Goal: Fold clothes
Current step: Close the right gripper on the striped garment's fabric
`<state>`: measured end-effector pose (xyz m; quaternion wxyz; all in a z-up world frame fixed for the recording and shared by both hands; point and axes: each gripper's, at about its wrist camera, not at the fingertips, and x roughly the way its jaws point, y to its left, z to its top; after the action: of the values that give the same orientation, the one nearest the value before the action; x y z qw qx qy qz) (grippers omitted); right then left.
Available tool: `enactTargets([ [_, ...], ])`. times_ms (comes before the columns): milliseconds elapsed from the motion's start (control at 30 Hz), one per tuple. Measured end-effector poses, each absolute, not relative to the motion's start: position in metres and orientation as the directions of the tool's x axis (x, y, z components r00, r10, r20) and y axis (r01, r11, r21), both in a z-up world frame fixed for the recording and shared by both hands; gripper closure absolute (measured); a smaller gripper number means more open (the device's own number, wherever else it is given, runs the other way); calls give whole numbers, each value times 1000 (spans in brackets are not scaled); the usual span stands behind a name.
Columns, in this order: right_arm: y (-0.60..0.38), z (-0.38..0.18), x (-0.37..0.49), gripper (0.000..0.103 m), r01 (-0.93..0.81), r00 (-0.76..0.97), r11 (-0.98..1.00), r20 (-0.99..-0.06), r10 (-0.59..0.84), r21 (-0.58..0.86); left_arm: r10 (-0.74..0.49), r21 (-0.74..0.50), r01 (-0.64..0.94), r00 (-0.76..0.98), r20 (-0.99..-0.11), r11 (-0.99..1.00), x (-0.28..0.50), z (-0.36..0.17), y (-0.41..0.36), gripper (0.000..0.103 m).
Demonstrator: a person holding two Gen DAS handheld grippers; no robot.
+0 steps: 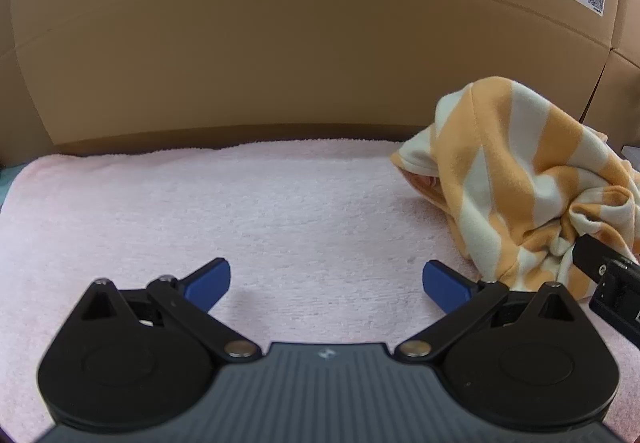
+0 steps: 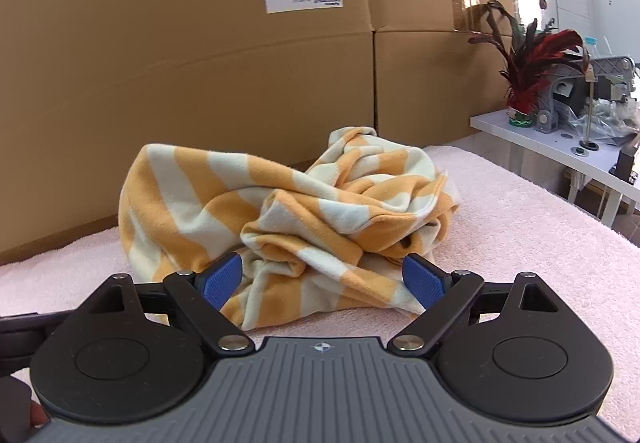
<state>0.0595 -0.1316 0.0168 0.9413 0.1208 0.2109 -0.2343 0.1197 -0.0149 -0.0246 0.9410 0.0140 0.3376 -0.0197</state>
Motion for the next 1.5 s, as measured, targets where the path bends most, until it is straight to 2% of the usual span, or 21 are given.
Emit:
enactTargets([
  [233,-130,16,60,22,482,800,868,-463,-381,118,-35,8,52,768,-640,999,120,-27,-16,1],
  [567,-129,16,59,26,483,801,870,-452,-393,100,-41,10,63,748,-662,998,123,-29,-8,1],
  [767,-130,12,61,45,492,792,866,-460,-402,88,-45,5,66,737,-674,998,121,-28,-7,1],
  [833,-132,12,60,55,491,794,866,-458,-399,96,-45,10,70,737,-674,998,120,-28,-8,1],
  [933,-133,12,58,63,488,802,865,-448,-395,112,-45,12,72,737,-674,997,121,-29,-8,1],
  [1000,-134,13,57,76,490,807,864,-436,-398,119,-45,11,72,736,-675,997,121,-29,-8,1],
  [1100,-135,16,54,88,498,812,859,-414,-412,121,-48,10,74,736,-675,997,123,-30,-8,1],
  [1333,-134,32,53,95,482,827,869,-384,-410,109,-79,-8,100,732,-676,995,121,-29,-7,1],
  [1500,-131,43,40,96,480,842,869,-339,-419,119,-87,-19,101,732,-676,995,122,-29,-5,1],
])
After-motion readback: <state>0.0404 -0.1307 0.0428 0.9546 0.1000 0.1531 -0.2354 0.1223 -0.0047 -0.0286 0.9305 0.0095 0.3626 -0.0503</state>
